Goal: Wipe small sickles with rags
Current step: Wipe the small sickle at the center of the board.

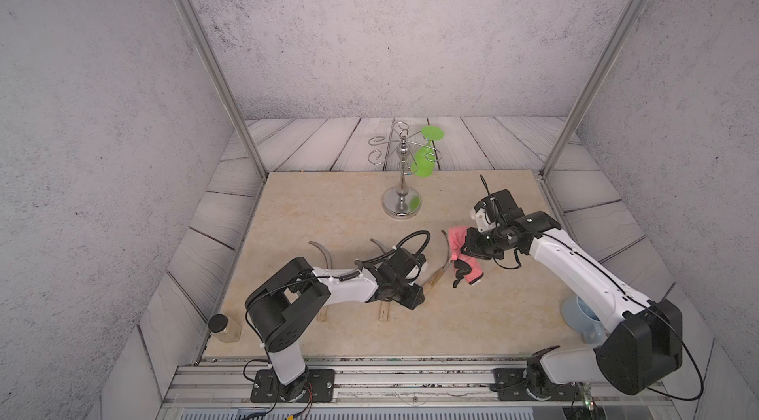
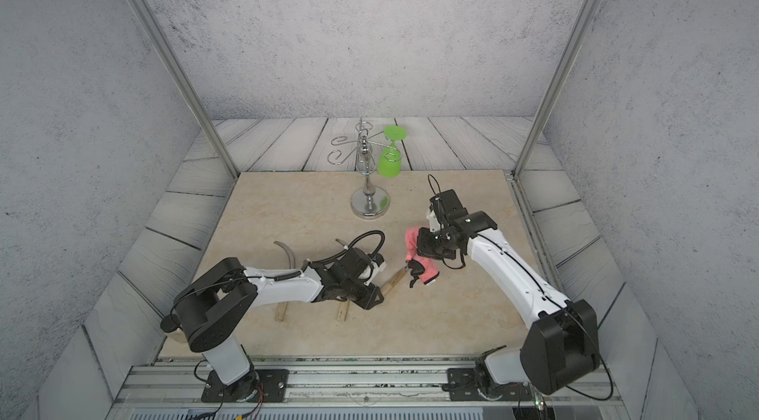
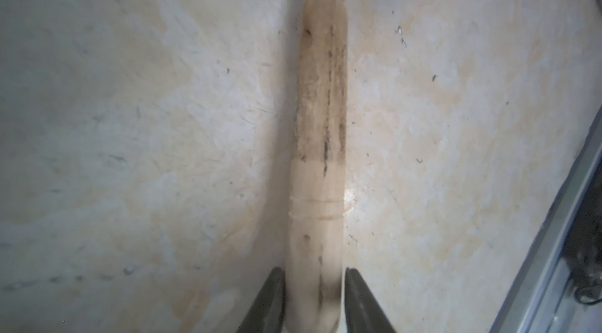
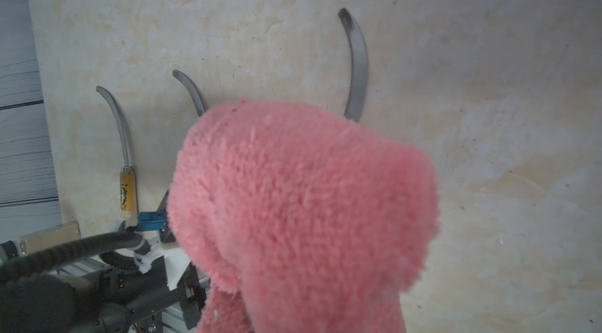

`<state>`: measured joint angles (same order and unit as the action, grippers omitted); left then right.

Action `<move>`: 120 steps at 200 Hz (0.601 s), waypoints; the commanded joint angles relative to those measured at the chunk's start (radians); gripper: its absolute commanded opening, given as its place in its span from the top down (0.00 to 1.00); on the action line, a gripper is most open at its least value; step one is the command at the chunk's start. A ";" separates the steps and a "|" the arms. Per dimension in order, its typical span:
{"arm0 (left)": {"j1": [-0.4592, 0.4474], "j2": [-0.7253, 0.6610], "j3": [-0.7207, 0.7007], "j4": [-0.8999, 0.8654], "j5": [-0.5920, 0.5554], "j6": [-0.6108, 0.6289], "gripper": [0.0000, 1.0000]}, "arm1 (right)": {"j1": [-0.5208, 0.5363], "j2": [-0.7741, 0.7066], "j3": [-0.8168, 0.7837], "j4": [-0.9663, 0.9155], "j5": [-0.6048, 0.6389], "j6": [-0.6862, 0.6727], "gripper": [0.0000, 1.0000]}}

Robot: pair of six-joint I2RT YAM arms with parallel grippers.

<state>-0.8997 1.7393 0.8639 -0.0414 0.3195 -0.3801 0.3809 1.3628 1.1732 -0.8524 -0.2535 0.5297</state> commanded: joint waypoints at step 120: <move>0.002 0.220 0.221 -0.192 -0.046 0.037 0.71 | -0.188 -0.030 -0.048 0.076 -0.106 0.004 0.86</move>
<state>-0.9024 1.8889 1.0813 -0.1390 0.2981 -0.3603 0.2111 1.3064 1.1110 -0.8433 -0.3061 0.5228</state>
